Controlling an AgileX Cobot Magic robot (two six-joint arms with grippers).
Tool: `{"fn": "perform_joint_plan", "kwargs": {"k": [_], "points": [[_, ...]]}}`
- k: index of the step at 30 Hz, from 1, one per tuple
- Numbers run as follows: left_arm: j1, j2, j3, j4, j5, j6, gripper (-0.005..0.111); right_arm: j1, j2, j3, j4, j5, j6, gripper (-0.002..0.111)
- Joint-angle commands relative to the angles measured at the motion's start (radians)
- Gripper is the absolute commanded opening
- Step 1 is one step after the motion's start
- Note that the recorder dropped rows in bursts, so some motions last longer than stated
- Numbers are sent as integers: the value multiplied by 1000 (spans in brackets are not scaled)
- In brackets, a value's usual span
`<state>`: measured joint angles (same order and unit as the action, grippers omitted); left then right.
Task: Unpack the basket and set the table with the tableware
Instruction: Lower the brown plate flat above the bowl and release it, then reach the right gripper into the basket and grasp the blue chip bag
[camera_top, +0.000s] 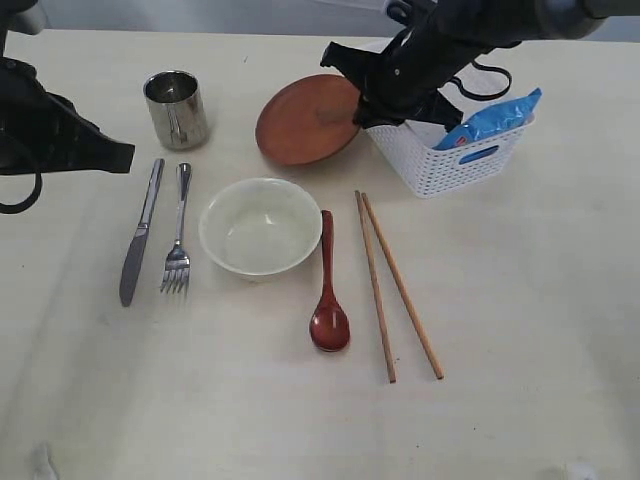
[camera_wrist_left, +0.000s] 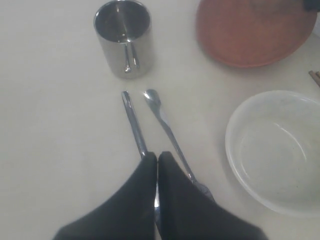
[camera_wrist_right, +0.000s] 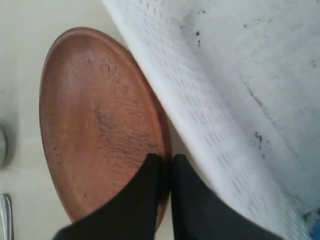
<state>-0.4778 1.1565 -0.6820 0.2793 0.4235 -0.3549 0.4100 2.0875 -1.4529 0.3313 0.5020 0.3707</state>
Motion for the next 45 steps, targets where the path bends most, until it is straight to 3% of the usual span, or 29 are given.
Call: {"fn": "perform_joint_plan", "kwargs": {"k": [1,15,20,23,33,40,45], "points": [[3,-8,6,-2,1,-8,0,-9,1,0,-11,9,7,0],[3,-8,6,-2,3,-8,0,-9,1,0,-19,64,21,1],[3,-8,6,-2,3,-8,0,-9,1,0,-22,71,17,34],[3,-8,6,-2,3,-8,0,-9,1,0,-22,71,19,47],[3,-8,6,-2,3,-8,0,-9,-95,-64,-23,108,-20,44],[3,-8,6,-2,3,-8,0,-44,-207,-210,-231,356,-163,44],[3,-8,6,-2,3,-8,0,-100,-218,-288,-264,702,-613,47]]}}
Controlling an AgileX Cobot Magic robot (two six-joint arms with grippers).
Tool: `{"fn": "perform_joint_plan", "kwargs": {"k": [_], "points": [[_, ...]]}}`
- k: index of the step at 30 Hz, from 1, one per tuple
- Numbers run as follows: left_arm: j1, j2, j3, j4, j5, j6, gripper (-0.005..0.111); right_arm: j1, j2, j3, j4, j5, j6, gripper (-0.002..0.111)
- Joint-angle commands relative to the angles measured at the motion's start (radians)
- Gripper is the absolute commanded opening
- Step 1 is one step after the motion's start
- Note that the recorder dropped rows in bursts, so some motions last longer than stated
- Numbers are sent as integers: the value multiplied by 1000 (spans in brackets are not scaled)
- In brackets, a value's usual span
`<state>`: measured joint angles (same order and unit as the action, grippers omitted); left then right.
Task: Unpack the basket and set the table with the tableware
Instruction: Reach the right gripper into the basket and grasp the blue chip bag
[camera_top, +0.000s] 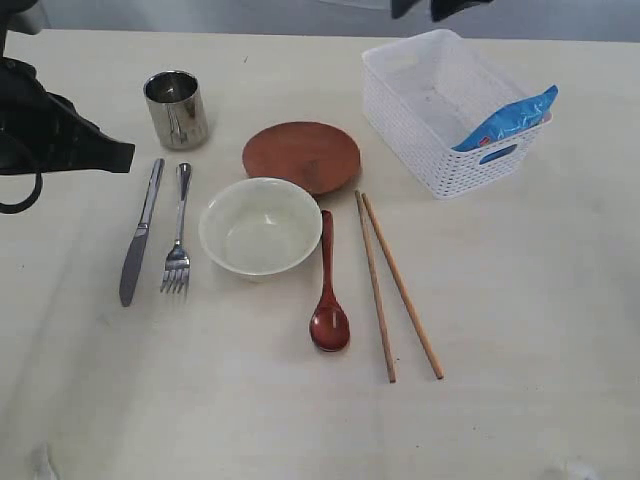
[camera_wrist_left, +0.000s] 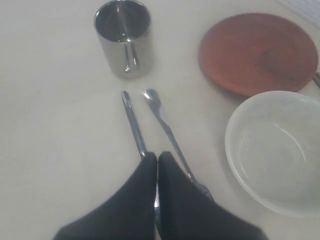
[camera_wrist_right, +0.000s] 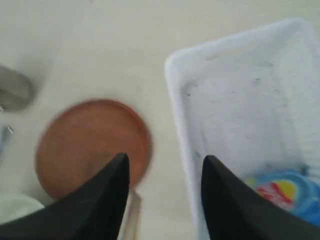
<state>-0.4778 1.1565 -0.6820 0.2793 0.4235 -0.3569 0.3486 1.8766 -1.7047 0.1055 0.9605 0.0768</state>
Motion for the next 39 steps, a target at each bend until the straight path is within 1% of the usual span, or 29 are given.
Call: {"fn": "perform_joint_plan", "kwargs": {"k": [1,3,5,11,14,17,22,30,36,39], "points": [[3,-8,6,-2,1,-6,0,-41,-7,-37,-39,261,-395,50],[3,-8,6,-2,-1,-6,0,-44,-7,-37,-45,261,-570,58],[3,-8,6,-2,-1,-6,0,-44,-9,-33,-53,261,-683,65],[3,-8,6,-2,1,-6,0,-31,-2,-16,-105,261,-972,65],[3,-8,6,-2,1,-2,0,-31,1,26,-182,261,-1100,65],[3,-8,6,0,-1,-2,0,-31,7,85,-285,261,-1185,65],[3,-8,6,0,-13,-2,0,-31,12,161,-318,256,-1225,65],[3,-8,6,0,-13,-2,0,-31,12,240,-312,136,-1278,65],[3,-8,6,0,-13,-2,0,-31,18,259,-307,23,-1274,65],[3,-8,6,0,-14,-2,0,-31,36,259,-307,12,-1274,65]]}}
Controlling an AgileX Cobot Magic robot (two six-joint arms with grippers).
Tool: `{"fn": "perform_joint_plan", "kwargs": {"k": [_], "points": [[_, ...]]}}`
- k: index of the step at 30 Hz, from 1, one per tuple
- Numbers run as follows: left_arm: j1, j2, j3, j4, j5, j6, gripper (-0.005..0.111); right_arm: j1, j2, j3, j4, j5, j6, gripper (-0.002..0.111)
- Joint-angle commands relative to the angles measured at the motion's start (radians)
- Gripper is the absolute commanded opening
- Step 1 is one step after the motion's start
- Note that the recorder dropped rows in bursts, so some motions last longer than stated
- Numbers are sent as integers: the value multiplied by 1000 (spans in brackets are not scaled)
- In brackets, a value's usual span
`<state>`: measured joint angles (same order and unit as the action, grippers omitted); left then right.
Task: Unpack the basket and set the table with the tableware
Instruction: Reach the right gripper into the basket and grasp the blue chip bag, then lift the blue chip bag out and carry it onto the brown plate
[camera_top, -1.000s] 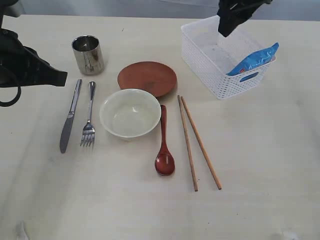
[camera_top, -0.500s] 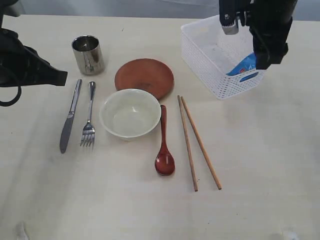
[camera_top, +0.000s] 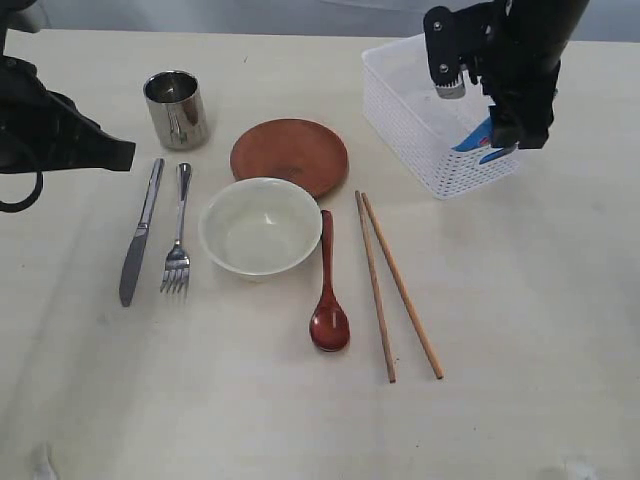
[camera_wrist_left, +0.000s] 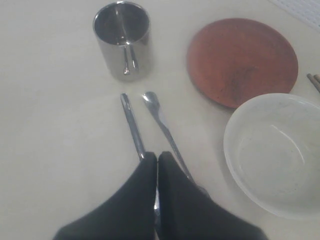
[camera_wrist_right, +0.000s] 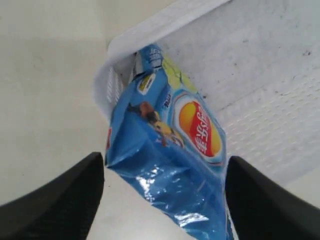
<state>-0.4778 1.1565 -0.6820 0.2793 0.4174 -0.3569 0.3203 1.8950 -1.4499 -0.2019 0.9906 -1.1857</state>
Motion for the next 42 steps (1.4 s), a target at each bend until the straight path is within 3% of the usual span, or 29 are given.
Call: {"fn": "perform_joint_plan", "kwargs": {"k": [1,3,6,10,17,24,35,42], "points": [[3,-8,6,0,-8,-2,0,-3,29,4,0,-22,-7,65],[3,-8,6,0,-10,-2,0,-3,38,4,0,-24,-7,55],[3,-5,6,0,-13,-2,0,-3,40,4,0,-24,-7,26],[3,-5,6,0,-13,-2,0,-3,40,4,0,10,-7,0],[3,-5,6,0,-13,-2,0,-3,17,-20,-36,61,-7,0],[3,-5,6,0,-15,-2,0,17,-78,-65,-23,-90,145,0],[3,-5,6,0,-17,-2,0,274,-52,-82,-19,-424,353,0],[3,-5,21,0,-28,-2,0,300,43,-82,-19,-488,465,0]]}}
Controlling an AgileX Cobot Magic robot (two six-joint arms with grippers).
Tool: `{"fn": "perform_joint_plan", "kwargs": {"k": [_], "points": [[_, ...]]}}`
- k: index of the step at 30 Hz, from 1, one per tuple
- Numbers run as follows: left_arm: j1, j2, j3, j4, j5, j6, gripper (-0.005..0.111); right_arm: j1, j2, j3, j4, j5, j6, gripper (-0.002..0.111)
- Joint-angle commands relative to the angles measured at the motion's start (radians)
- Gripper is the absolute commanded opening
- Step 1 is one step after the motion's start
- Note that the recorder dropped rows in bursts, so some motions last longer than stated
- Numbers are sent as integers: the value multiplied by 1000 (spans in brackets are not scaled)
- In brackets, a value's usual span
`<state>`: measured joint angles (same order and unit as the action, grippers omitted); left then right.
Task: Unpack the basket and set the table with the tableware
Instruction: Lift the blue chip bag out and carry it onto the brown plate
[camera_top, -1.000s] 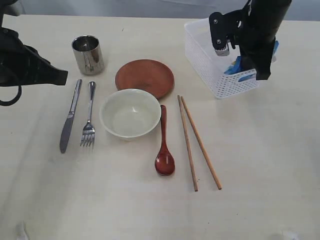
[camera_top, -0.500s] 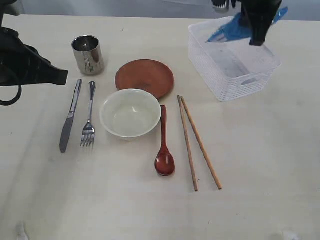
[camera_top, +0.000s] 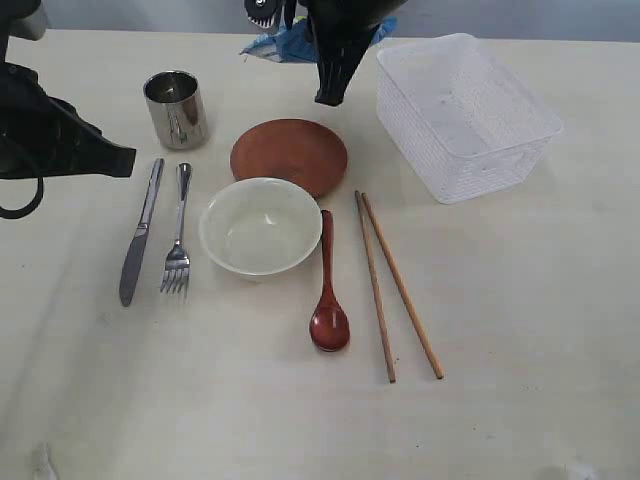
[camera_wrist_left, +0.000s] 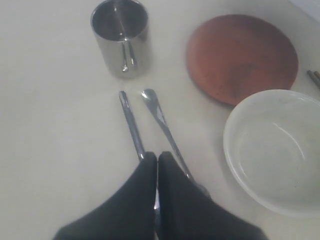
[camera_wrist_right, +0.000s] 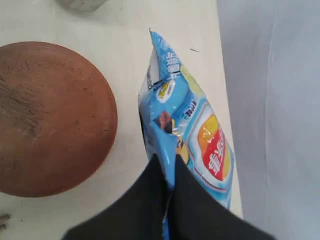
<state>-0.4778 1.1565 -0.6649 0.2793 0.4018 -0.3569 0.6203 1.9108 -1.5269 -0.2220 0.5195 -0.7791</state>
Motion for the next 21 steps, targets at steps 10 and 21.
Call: {"fn": "perform_joint_plan", "kwargs": {"k": [10,21], "points": [[3,-5,4,0,-17,-2,0,2,124,-5,34,-4,60,0],[3,-5,4,0,-33,-2,0,14,145,-5,122,19,58,0]]}}
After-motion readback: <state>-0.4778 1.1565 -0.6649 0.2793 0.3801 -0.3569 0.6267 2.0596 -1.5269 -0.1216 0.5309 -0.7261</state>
